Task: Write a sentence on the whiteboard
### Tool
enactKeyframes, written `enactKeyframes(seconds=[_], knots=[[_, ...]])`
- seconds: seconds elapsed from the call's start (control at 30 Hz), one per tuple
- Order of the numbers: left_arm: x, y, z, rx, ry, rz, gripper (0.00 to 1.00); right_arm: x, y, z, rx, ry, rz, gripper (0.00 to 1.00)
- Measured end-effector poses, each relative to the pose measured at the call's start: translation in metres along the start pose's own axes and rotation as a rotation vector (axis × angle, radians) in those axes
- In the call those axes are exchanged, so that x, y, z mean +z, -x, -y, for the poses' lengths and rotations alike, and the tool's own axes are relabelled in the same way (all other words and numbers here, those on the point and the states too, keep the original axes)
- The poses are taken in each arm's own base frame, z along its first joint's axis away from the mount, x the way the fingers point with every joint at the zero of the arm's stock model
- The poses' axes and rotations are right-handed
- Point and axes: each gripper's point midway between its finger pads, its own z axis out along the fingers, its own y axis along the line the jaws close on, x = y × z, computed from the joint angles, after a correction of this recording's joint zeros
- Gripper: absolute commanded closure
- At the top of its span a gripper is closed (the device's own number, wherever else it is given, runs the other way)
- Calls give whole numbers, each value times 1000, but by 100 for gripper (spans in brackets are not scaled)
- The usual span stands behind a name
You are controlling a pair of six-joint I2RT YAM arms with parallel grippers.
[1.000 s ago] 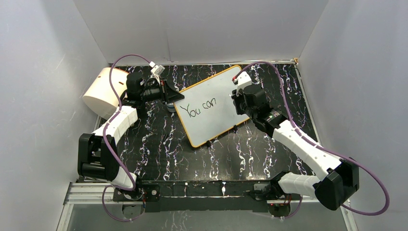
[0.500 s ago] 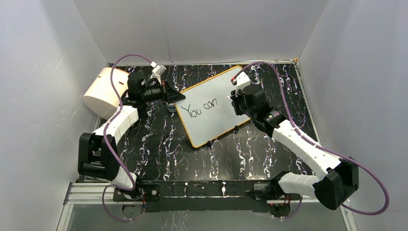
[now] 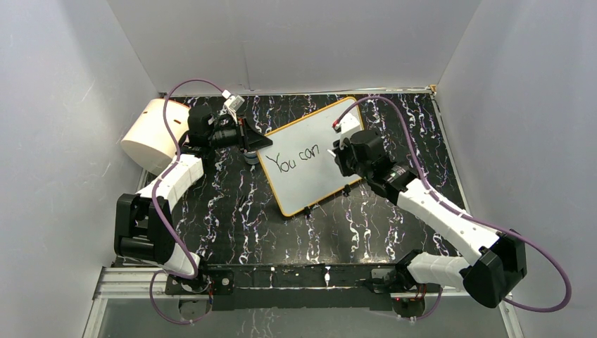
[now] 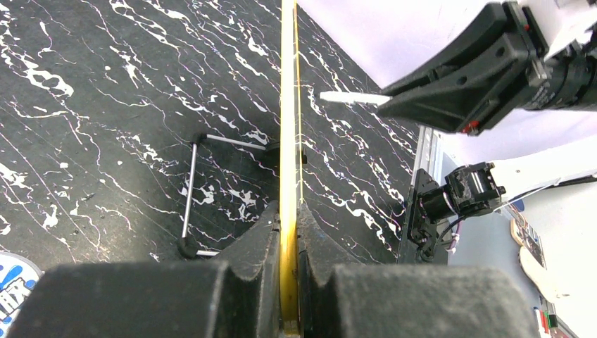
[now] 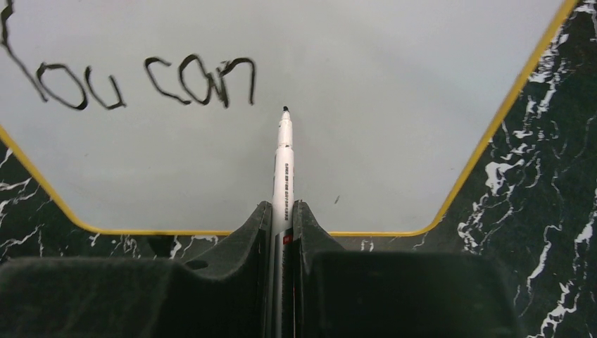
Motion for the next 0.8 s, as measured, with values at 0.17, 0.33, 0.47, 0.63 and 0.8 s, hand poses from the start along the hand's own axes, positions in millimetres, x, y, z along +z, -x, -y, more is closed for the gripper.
enactKeyframes(seconds=[0.17,0.33,0.47,0.63,0.8], knots=[[0,0,0,0,0,0,100,-4,-15,-31,-27,55,-27,100],[0,0,0,1,1,0,100,-12,-26,-60,-49,88,-40,100],[0,0,0,2,1,1,100,-18,-26,-79,-59,100,-27,100],[0,0,0,1,3,0,100,-21,-28,-99,-61,116,-17,100],[0,0,0,2,3,1,100,-16,-30,-114,-52,132,-16,100]])
